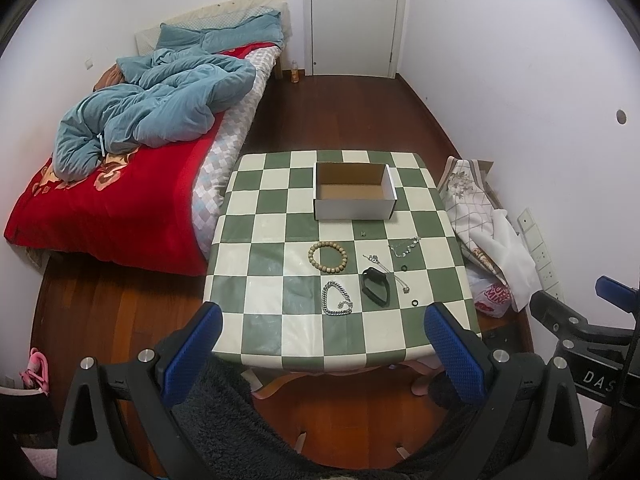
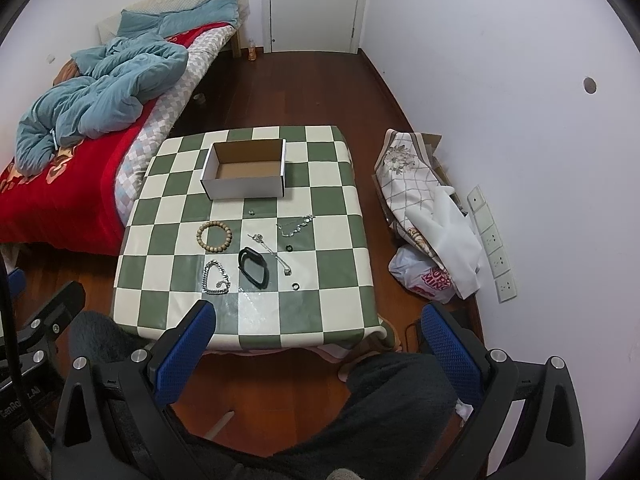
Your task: Organize jewelry
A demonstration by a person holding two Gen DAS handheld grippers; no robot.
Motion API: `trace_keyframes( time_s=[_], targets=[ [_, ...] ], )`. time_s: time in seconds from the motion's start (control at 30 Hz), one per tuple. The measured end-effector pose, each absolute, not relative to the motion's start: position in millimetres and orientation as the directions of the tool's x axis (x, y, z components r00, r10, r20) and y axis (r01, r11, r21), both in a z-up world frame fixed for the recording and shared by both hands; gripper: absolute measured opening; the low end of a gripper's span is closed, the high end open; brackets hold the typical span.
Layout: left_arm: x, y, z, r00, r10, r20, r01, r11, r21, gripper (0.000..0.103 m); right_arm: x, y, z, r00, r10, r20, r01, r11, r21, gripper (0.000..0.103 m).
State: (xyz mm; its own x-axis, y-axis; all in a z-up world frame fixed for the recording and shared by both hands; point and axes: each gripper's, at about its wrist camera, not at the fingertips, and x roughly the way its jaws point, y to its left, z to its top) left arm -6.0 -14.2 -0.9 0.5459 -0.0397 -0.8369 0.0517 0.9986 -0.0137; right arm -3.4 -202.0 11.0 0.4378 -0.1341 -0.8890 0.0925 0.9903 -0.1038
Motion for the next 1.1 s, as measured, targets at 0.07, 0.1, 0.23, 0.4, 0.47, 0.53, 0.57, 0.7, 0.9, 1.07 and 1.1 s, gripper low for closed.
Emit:
trace_keyframes(
  time_s=[0.07, 0.1, 0.23, 0.4, 0.47, 0.53, 0.57, 0.7, 0.9, 1.07, 1.1],
  targets=[
    [-4.8, -15.3, 0.8, 0.548, -0.040, -0.836, 0.050, 0.999, -0.015, 0.103, -3.9, -201.9, 13.0, 0.441, -0.134, -0.888, 0.089, 0.991, -0.105, 0.103],
    [-4.8, -15.1, 1.5, 0.548, -0.041, -0.835, 0.051, 0.999, -0.016, 0.103, -4.7, -201.2, 13.5, 0.442, -0.134, -0.887, 0.087, 0.991, -0.106, 0.103],
    [-5.0, -14.8, 1.5, 0.549, -0.041, -0.835, 0.051, 0.999, -0.016, 0.103, -4.4, -200.7, 13.5, 0.441, -0.135, -0.887, 0.085, 0.990, -0.108, 0.103],
    [-4.5, -14.9, 2.7, 0.549, -0.043, -0.835, 0.051, 0.999, -0.018, 0.103, -5.1, -199.4, 14.6, 0.442, -0.136, -0.887, 0.086, 0.990, -0.109, 0.103],
    [-5.0, -14.4, 2.4, 0.549, -0.045, -0.835, 0.051, 0.998, -0.020, 0.103, -4.9, -199.9, 14.4, 0.444, -0.136, -0.886, 0.087, 0.990, -0.109, 0.103],
    [-6.2, -13.4, 1.0, 0.549, -0.042, -0.835, 0.051, 0.999, -0.017, 0.103, -4.6, -198.5, 13.1, 0.445, -0.141, -0.884, 0.090, 0.990, -0.112, 0.103],
    [-4.4, -14.0, 0.5, 0.549, -0.037, -0.835, 0.048, 0.999, -0.013, 0.103, -5.0, -197.7, 11.6, 0.445, -0.142, -0.884, 0.093, 0.989, -0.112, 0.103],
    [4.4, -12.3, -8.6, 0.545, 0.002, -0.838, 0.022, 1.000, 0.017, 0.103, 3.0, -202.0, -3.6, 0.432, -0.151, -0.889, 0.118, 0.987, -0.110, 0.103],
    [40.2, -10.5, -45.9, 0.513, 0.058, -0.857, -0.013, 0.998, 0.060, 0.103, 27.6, -216.9, -47.0, 0.375, -0.158, -0.913, 0.161, 0.982, -0.104, 0.103],
    [76.2, -9.2, -87.2, 0.466, 0.099, -0.879, -0.029, 0.995, 0.097, 0.103, 54.7, -230.0, -87.5, 0.326, -0.165, -0.931, 0.184, 0.977, -0.108, 0.103],
    [83.7, -9.6, -96.1, 0.451, 0.102, -0.887, -0.027, 0.995, 0.101, 0.103, 60.4, -232.3, -95.5, 0.316, -0.164, -0.934, 0.188, 0.976, -0.108, 0.103]
  ],
)
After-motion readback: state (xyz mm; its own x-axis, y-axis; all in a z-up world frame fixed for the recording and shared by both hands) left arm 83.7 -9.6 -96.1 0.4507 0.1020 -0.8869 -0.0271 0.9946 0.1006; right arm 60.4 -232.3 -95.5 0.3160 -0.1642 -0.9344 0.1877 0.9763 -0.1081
